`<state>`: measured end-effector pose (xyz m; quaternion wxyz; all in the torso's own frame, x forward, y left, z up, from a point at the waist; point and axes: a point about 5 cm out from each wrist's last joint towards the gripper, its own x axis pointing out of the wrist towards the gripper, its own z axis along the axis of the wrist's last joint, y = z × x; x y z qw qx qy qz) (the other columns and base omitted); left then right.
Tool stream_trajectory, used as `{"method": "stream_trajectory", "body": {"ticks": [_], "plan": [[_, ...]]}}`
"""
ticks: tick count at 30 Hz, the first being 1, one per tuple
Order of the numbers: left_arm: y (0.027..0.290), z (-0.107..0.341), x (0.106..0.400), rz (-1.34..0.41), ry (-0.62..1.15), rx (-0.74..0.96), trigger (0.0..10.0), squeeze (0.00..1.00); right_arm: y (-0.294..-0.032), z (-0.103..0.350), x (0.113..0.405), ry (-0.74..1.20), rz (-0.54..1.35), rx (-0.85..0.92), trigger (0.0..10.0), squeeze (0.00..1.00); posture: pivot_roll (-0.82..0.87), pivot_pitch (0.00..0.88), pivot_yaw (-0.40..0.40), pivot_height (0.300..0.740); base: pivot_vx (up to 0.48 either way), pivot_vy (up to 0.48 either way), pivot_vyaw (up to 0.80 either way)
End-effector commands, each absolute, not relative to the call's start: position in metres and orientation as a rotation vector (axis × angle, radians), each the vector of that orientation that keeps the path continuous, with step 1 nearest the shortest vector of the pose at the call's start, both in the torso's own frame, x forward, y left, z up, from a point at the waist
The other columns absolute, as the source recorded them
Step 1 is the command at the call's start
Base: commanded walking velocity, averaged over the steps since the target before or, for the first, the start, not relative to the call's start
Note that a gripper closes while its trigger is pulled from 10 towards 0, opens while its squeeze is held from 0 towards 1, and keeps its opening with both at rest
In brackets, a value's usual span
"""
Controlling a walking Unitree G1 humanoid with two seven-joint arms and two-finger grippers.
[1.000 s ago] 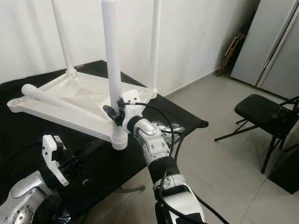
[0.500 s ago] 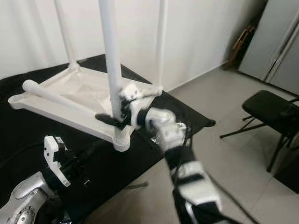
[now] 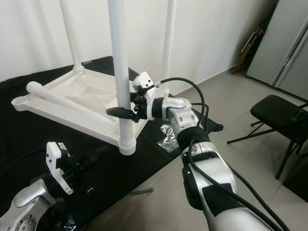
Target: Building children table
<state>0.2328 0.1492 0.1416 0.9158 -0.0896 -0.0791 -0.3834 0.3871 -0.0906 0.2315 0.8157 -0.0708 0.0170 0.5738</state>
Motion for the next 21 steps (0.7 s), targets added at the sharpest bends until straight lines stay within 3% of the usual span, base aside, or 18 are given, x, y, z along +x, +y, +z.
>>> {"method": "stream_trajectory", "body": {"ticks": [1, 8, 11, 13, 17, 18, 19, 21], "plan": [[0.148, 0.141, 0.232, -0.790, -0.157, -0.192, 10.0, 0.00, -0.093, 0.235, 0.388, 0.024, 1.228, -0.151, 0.0, 0.00, 0.02, 0.000, -0.054, 0.740, 0.000, 0.000, 0.00], [0.148, 0.141, 0.232, -0.788, -0.159, -0.193, 10.0, 0.00, -0.097, 0.228, 0.389, 0.016, 1.199, -0.139, 0.0, 0.00, 0.01, 0.000, -0.053, 0.740, 0.000, 0.000, 0.00], [0.148, 0.142, 0.233, -0.787, -0.161, -0.193, 10.0, 0.00, -0.104, 0.220, 0.390, 0.012, 1.115, -0.153, 0.0, 0.00, 0.00, 0.000, -0.050, 0.740, 0.000, 0.000, 0.00], [0.150, 0.142, 0.234, -0.785, -0.164, -0.194, 10.0, 0.00, -0.103, 0.196, 0.386, 0.048, 0.956, -0.081, 0.0, 0.00, -0.02, 0.000, -0.043, 0.740, 0.000, 0.000, 0.00], [0.150, 0.143, 0.234, -0.784, -0.165, -0.194, 10.0, 0.00, -0.101, 0.185, 0.383, 0.074, 0.890, -0.044, 0.0, 0.00, -0.02, 0.000, -0.043, 0.740, 0.000, 0.000, 0.00], [0.152, 0.143, 0.236, -0.784, -0.166, -0.197, 10.0, 0.00, -0.074, 0.151, 0.358, 0.126, 0.876, -0.067, 0.0, 0.00, -0.05, 0.000, -0.021, 0.740, 0.000, 0.000, 0.00], [0.154, 0.143, 0.238, -0.788, -0.162, -0.195, 10.0, 0.00, -0.056, 0.151, 0.342, 0.052, 0.884, -0.119, 0.0, 0.00, -0.07, 0.000, -0.003, 0.740, 0.000, 0.000, 0.00], [0.155, 0.142, 0.239, -0.789, -0.161, -0.193, 10.0, 0.00, -0.044, 0.150, 0.332, 0.029, 0.897, -0.112, 0.0, 0.00, -0.07, 0.000, -0.003, 0.740, 0.000, 0.000, 0.00]]}}
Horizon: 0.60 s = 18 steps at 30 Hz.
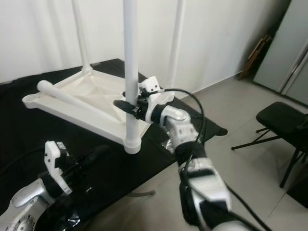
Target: Building children table
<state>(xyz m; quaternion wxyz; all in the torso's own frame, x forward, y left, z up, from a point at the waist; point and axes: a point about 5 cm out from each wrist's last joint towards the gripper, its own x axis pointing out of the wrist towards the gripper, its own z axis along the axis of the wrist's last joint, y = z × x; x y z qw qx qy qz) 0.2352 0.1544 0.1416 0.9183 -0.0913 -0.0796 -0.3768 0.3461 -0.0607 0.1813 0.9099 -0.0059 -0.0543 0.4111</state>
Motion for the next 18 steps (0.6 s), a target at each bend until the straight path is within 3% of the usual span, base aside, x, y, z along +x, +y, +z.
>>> {"method": "stream_trajectory", "body": {"ticks": [1, 4, 10, 11, 13, 14, 16, 17, 18], "plan": [[0.155, 0.142, 0.241, -0.790, -0.161, -0.197, 10.0, 0.00, -0.044, 0.142, 0.333, 0.083, 0.877, -0.099, 0.0, 0.00, -0.06, 0.000, -0.006, 0.740, 0.000, 0.000, 0.00], [0.153, 0.143, 0.243, -0.789, -0.163, -0.201, 10.0, 0.00, -0.050, 0.132, 0.341, 0.174, 0.847, -0.072, 0.0, 0.00, -0.06, 0.000, -0.006, 0.740, 0.000, 0.000, 0.00], [0.154, 0.142, 0.241, -0.774, -0.167, -0.190, 10.0, 0.00, -0.046, 0.135, 0.340, 0.151, 0.892, -0.067, 0.0, 0.00, -0.04, 0.000, -0.027, 0.740, 0.000, 0.000, 0.00], [0.154, 0.142, 0.241, -0.767, -0.168, -0.189, 10.0, 0.00, -0.046, 0.137, 0.340, 0.145, 0.894, -0.061, 1.5, 0.00, -0.03, 0.000, -0.028, 0.740, 0.000, 0.000, 0.00], [0.154, 0.142, 0.241, -0.767, -0.168, -0.189, 10.0, 0.00, -0.046, 0.137, 0.340, 0.145, 0.894, -0.061, 1.5, 0.00, -0.03, 0.000, -0.028, 0.740, 0.000, 0.000, 0.00], [0.154, 0.142, 0.240, -0.767, -0.167, -0.186, 10.0, 0.00, -0.048, 0.138, 0.339, 0.156, 0.864, -0.038, 10.0, 0.00, -0.02, 0.000, -0.027, 0.740, 0.000, 0.000, 0.00], [0.154, 0.142, 0.240, -0.767, -0.167, -0.186, 10.0, 0.00, -0.048, 0.138, 0.339, 0.156, 0.864, -0.038, 10.0, 0.00, -0.02, 0.000, -0.027, 0.740, 0.000, 0.000, 0.00], [0.152, 0.142, 0.240, -0.783, -0.161, -0.178, 10.0, 0.00, -0.054, 0.152, 0.337, 0.143, 0.945, -0.033, 10.0, 1.00, -0.01, 0.000, -0.033, 0.740, 0.000, 0.000, 0.00], [0.152, 0.141, 0.239, -0.787, -0.160, -0.176, 10.0, 0.00, -0.059, 0.162, 0.340, 0.116, 0.992, -0.056, 10.0, 1.00, -0.01, 0.000, -0.037, 0.740, 0.000, 0.000, 0.00]]}}
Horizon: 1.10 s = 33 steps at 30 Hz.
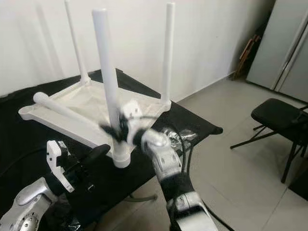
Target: Building children table
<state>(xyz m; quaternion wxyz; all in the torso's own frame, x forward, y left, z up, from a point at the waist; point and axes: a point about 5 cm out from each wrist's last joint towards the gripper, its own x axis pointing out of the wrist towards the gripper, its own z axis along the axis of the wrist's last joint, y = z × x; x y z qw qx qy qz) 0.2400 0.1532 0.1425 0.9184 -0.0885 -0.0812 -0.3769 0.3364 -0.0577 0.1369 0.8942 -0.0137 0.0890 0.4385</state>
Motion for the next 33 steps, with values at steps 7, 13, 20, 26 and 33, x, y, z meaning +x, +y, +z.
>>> {"method": "stream_trajectory", "body": {"ticks": [7, 13, 20, 26, 33], "plan": [[0.150, 0.141, 0.239, -0.780, -0.165, -0.179, 10.0, 0.00, -0.084, 0.198, 0.363, 0.021, 1.059, -0.183, 10.0, 1.00, 0.00, 0.000, -0.046, 0.740, 0.000, 0.000, 0.00], [0.149, 0.142, 0.236, -0.783, -0.165, -0.180, 10.0, 0.00, -0.105, 0.223, 0.377, 0.019, 1.195, -0.231, 10.0, 0.00, 0.02, 0.000, -0.051, 0.740, 0.000, 0.000, 0.00], [0.149, 0.142, 0.233, -0.783, -0.162, -0.179, 10.0, 0.00, -0.111, 0.232, 0.382, 0.041, 1.258, -0.181, 0.4, 0.00, 0.03, 0.000, -0.055, 0.740, 0.000, 0.000, 0.00], [0.149, 0.142, 0.232, -0.783, -0.160, -0.177, 10.0, 0.00, -0.115, 0.230, 0.382, 0.059, 1.269, -0.167, 0.0, 0.00, 0.04, 0.000, -0.052, 0.740, 0.000, 0.000, 0.00], [0.149, 0.142, 0.232, -0.786, -0.155, -0.178, 10.0, 0.00, -0.124, 0.216, 0.381, 0.104, 1.274, -0.134, 0.0, 0.00, 0.03, 0.000, -0.045, 0.740, 0.000, 0.000, 0.00]]}}
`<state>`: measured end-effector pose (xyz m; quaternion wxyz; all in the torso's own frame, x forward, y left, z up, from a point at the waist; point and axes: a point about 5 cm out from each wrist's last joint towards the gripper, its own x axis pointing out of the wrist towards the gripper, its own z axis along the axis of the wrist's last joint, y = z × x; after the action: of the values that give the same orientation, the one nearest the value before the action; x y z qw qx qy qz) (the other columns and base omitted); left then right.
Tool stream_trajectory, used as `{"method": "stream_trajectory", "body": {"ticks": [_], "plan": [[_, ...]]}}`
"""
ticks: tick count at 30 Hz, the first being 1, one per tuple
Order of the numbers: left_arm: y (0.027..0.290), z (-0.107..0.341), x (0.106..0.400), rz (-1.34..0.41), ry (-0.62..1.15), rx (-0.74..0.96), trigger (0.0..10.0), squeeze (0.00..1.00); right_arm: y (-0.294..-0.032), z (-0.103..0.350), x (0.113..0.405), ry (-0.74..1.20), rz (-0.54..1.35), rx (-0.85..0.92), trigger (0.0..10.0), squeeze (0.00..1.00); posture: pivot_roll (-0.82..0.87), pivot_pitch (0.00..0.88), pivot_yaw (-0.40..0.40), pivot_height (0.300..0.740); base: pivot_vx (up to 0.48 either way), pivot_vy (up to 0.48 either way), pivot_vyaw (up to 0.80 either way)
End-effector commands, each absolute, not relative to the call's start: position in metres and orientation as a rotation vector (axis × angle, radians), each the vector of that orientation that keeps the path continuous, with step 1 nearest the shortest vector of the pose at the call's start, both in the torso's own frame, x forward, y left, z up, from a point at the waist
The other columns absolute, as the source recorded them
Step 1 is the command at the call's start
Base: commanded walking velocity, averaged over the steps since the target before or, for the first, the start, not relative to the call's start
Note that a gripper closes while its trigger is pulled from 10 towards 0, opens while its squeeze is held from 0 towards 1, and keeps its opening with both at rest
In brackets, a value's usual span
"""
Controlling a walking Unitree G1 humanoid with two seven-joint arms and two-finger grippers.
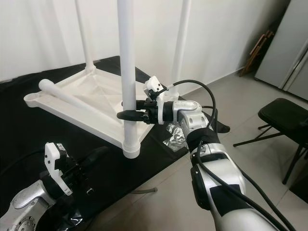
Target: Building children table
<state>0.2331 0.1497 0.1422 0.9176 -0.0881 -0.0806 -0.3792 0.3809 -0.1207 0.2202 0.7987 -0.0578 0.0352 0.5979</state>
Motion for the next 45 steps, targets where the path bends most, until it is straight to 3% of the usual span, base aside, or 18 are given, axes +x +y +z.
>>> {"method": "stream_trajectory", "body": {"ticks": [1, 5, 9, 10, 12, 13, 14, 19, 24, 25, 27, 28, 33, 36, 37, 38, 39, 45], "plan": [[0.149, 0.142, 0.232, -0.787, -0.154, -0.179, 10.0, 0.00, -0.127, 0.211, 0.380, 0.114, 1.269, -0.138, 0.0, 0.00, 0.03, 0.000, -0.044, 0.740, 0.000, 0.000, 0.00], [0.149, 0.142, 0.232, -0.788, -0.153, -0.179, 10.0, 0.00, -0.132, 0.204, 0.380, 0.139, 1.228, -0.186, 0.0, 0.00, 0.02, 0.000, -0.049, 0.740, 0.000, 0.000, 0.00], [0.150, 0.142, 0.232, -0.787, -0.154, -0.182, 10.0, 0.00, -0.136, 0.188, 0.383, 0.173, 0.971, -0.188, 0.0, 0.00, 0.01, 0.000, -0.053, 0.740, 0.000, 0.000, 0.00], [0.153, 0.143, 0.233, -0.787, -0.156, -0.187, 10.0, 0.00, -0.106, 0.144, 0.359, 0.188, 0.474, 0.011, 0.0, 0.00, -0.01, 0.000, -0.021, 0.740, 0.000, 0.000, 0.00], [0.153, 0.143, 0.233, -0.787, -0.156, -0.187, 10.0, 0.00, -0.106, 0.144, 0.359, 0.188, 0.474, 0.011, 0.0, 0.00, -0.01, 0.000, -0.021, 0.740, 0.000, 0.000, 0.00], [0.154, 0.143, 0.234, -0.789, -0.155, -0.188, 10.0, 0.00, -0.089, 0.125, 0.336, 0.268, 0.455, 0.050, 0.0, 0.00, -0.01, 0.000, -0.021, 0.740, 0.000, 0.000, 0.00], [0.155, 0.143, 0.235, -0.797, -0.151, -0.181, 10.0, 0.00, -0.085, 0.134, 0.335, 0.212, 0.451, -0.010, 0.0, 0.00, -0.03, 0.000, -0.006, 0.740, 0.000, 0.000, 0.00], [0.153, 0.143, 0.238, -0.801, -0.152, -0.191, 10.0, 0.00, -0.099, 0.142, 0.357, 0.201, 0.440, -0.065, 0.0, 0.00, -0.02, 0.000, -0.025, 0.740, 0.000, 0.000, 0.00], [0.154, 0.143, 0.238, -0.787, -0.160, -0.191, 10.0, 0.00, -0.096, 0.135, 0.357, 0.240, 0.467, -0.065, 0.0, 0.00, -0.01, 0.000, -0.033, 0.740, 0.000, 0.000, 0.00], [0.155, 0.143, 0.237, -0.772, -0.165, -0.192, 10.0, 0.00, -0.092, 0.137, 0.353, 0.243, 0.480, -0.079, 7.7, 0.00, -0.01, 0.000, -0.032, 0.740, 0.000, 0.000, 0.00], [0.155, 0.143, 0.237, -0.761, -0.169, -0.194, 10.0, 0.00, -0.089, 0.139, 0.350, 0.245, 0.481, -0.085, 7.7, 0.00, -0.01, 0.000, -0.032, 0.740, 0.000, 0.000, 0.00], [0.155, 0.143, 0.237, -0.769, -0.166, -0.192, 10.0, 0.00, -0.085, 0.144, 0.345, 0.236, 0.509, -0.081, 10.0, 1.00, -0.01, 0.000, -0.032, 0.740, 0.000, 0.000, 0.00], [0.153, 0.143, 0.237, -0.791, -0.158, -0.190, 10.0, 0.00, -0.085, 0.161, 0.350, 0.190, 0.617, -0.095, 10.0, 1.00, -0.01, 0.000, -0.029, 0.740, 0.000, 0.000, 0.00], [0.152, 0.143, 0.237, -0.790, -0.162, -0.194, 10.0, 0.00, -0.096, 0.191, 0.368, 0.083, 0.824, -0.149, 10.0, 1.00, 0.00, 0.000, -0.039, 0.740, 0.000, 0.000, 0.00], [0.151, 0.143, 0.237, -0.787, -0.164, -0.194, 10.0, 0.00, -0.099, 0.197, 0.372, 0.062, 0.873, -0.170, 10.0, 0.30, 0.00, 0.000, -0.042, 0.740, 0.000, 0.000, 0.00], [0.151, 0.143, 0.237, -0.787, -0.164, -0.194, 10.0, 0.00, -0.099, 0.197, 0.372, 0.062, 0.873, -0.170, 10.0, 0.30, 0.00, 0.000, -0.042, 0.740, 0.000, 0.000, 0.00], [0.151, 0.143, 0.237, -0.786, -0.165, -0.194, 10.0, 0.00, -0.101, 0.200, 0.374, 0.051, 0.906, -0.184, 10.0, 0.00, 0.00, 0.000, -0.042, 0.740, 0.000, 0.000, 0.00], [0.150, 0.143, 0.236, -0.785, -0.166, -0.189, 10.0, 0.00, -0.107, 0.209, 0.380, 0.055, 1.006, -0.214, 10.0, 0.00, 0.02, 0.000, -0.046, 0.740, 0.000, 0.000, 0.00]]}}
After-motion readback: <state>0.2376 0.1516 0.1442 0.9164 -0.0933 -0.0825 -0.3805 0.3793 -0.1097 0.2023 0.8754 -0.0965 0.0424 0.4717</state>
